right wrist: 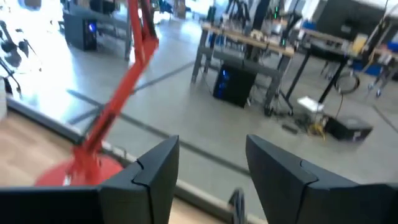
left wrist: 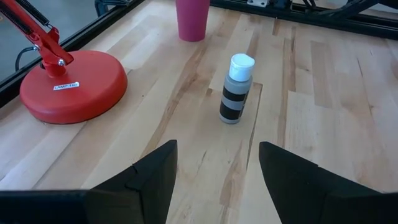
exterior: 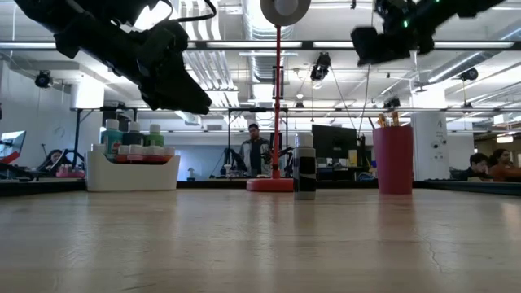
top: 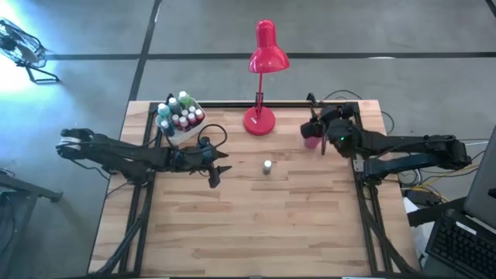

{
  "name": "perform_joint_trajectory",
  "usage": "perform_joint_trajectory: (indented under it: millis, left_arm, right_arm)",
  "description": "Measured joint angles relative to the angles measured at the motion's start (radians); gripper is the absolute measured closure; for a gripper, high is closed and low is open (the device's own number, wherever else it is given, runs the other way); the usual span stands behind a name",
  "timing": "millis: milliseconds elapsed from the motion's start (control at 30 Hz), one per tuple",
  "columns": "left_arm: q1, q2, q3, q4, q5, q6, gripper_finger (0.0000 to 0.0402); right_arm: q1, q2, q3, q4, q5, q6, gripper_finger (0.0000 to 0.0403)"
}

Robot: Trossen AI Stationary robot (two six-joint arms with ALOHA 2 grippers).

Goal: Pick & Place Paint Supplies
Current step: Put the gray paint bottle into the white bin

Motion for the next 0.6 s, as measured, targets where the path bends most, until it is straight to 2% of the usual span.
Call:
perform_joint_trajectory:
  millis: [133, 233, 333, 433, 600]
  left_arm:
    - [0.000, 0.000, 0.000, 0.000, 0.000, -0.002, 0.0170]
    - [0.000, 0.000, 0.000, 0.000, 0.000, -0.001, 0.0170]
    - [0.000, 0.000, 0.003, -0.001, 0.001, -0.014, 0.0170]
    - [0.000, 0.001, 0.008, 0.047, 0.006, -0.025, 0.0170]
    - [-0.001, 0.024, 0.009, 0.158, 0.037, 0.032, 0.0170]
  right_arm:
    - [0.012, 0.000, 0.131, -0.028, 0.001, -0.106, 0.0214]
    - [0.030, 0.000, 0.243, -0.127, 0.000, -0.116, 0.0213]
    - [0.053, 0.001, 0.350, -0.277, -0.003, -0.075, 0.0217]
    - [0.067, 0.002, 0.442, -0.433, -0.049, -0.003, 0.0225]
    - [0.069, 0.002, 0.524, -0.629, -0.077, 0.088, 0.0237]
